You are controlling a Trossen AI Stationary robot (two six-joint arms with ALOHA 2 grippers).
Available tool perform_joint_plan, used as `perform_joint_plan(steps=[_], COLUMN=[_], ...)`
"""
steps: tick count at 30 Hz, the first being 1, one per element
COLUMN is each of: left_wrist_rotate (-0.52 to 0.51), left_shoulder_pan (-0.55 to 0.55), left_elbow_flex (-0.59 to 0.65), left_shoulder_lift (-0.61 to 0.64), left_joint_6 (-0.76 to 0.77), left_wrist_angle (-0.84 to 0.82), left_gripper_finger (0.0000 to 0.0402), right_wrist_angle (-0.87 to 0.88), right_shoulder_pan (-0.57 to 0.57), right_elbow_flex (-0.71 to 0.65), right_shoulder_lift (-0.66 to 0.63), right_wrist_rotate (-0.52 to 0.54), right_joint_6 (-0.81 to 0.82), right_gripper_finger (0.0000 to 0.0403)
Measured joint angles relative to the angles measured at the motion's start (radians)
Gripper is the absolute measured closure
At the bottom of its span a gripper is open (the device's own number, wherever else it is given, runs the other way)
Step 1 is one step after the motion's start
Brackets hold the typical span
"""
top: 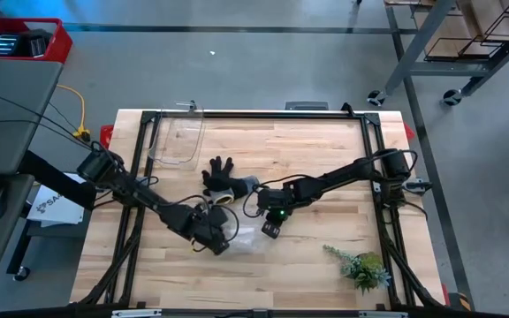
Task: Roll bandage
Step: Close the transparent zip bag
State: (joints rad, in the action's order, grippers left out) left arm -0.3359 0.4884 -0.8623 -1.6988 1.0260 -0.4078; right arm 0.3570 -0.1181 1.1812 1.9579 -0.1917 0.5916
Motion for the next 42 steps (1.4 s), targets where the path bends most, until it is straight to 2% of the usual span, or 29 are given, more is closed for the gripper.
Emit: perform_joint_plan(steps=[3, 6, 10, 16, 19, 22, 24, 27, 30, 34, 38, 42], left_wrist_rotate=[0.067, 0.092, 0.015, -0.129, -0.139, -0.049, 0.011, 0.02, 0.045, 0.179, 0.189, 0.198], left_shoulder_pan=[0.019, 0.035, 0.043, 0.0, -0.033, -0.078, -0.105, -0.134, -0.167, -0.2, -0.213, -0.222], left_elbow_flex=[0.002, 0.002, 0.001, 0.001, 0.015, 0.047, 0.07, 0.093, 0.114, 0.116, 0.11, 0.109], left_shoulder_lift=[0.019, 0.076, 0.168, 0.282, 0.296, 0.278, 0.259, 0.228, 0.158, 0.04, -0.028, -0.021], left_joint_6=[-0.028, -0.018, -0.031, -0.095, -0.184, -0.284, -0.352, -0.416, -0.478, -0.529, -0.512, -0.513], left_wrist_angle=[-0.036, 0.0, 0.07, -0.054, -0.087, -0.048, 0.02, 0.117, 0.222, 0.325, 0.363, 0.329], left_gripper_finger=[0.0401, 0.0401, 0.0401, 0.0401, 0.0401, 0.0401, 0.0401, 0.0401, 0.0401, 0.0401, 0.0401, 0.0401], right_wrist_angle=[0.028, 0.038, 0.059, 0.054, -0.019, -0.115, -0.124, -0.141, -0.167, -0.21, -0.158, -0.093], right_shoulder_pan=[0.0, 0.0, 0.0, -0.018, -0.061, -0.108, -0.13, -0.138, -0.14, -0.158, -0.167, -0.163], right_elbow_flex=[0.0, 0.0, 0.032, 0.096, 0.1, 0.07, 0.053, 0.037, 0.029, 0.026, 0.027, 0.032], right_shoulder_lift=[0.0, -0.002, -0.017, -0.099, -0.105, -0.077, -0.059, -0.047, -0.027, 0.011, 0.065, 0.073], right_wrist_rotate=[-0.002, -0.003, -0.037, -0.037, -0.034, -0.015, 0.047, 0.114, 0.112, 0.109, 0.104, 0.086], right_joint_6=[-0.014, -0.014, -0.038, -0.047, -0.001, 0.089, 0.151, 0.198, 0.244, 0.268, 0.293, 0.276], right_gripper_finger=[0.0403, 0.0403, 0.0403, 0.0403, 0.0403, 0.0403, 0.0403, 0.0403, 0.0403, 0.0403, 0.0403, 0.0403])
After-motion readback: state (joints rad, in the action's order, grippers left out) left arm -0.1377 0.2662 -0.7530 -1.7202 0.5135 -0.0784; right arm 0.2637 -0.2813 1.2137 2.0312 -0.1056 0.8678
